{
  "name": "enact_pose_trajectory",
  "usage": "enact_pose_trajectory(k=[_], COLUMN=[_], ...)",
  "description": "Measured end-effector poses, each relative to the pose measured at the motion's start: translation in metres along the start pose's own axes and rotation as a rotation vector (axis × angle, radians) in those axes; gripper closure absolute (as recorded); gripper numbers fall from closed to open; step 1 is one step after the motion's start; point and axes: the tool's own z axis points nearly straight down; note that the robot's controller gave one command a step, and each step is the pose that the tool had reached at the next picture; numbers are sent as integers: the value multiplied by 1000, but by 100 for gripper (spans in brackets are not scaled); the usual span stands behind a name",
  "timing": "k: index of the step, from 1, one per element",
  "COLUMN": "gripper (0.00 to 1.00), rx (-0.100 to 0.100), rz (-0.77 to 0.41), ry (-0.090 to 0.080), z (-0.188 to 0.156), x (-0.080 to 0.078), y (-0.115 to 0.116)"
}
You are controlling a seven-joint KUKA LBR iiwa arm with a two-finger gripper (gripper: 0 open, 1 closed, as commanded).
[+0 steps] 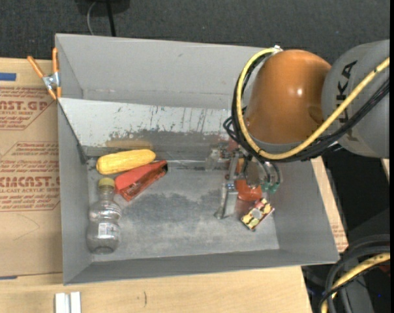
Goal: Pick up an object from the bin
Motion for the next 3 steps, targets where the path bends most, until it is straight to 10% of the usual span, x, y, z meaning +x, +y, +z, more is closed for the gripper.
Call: enact_pose_trajectory(k=[2, 3], gripper=[0, 0], rx=[0, 0], rz=[-64, -81], ry=[-19, 8], z=[-12, 20], x=[5, 14], y=[-1, 3])
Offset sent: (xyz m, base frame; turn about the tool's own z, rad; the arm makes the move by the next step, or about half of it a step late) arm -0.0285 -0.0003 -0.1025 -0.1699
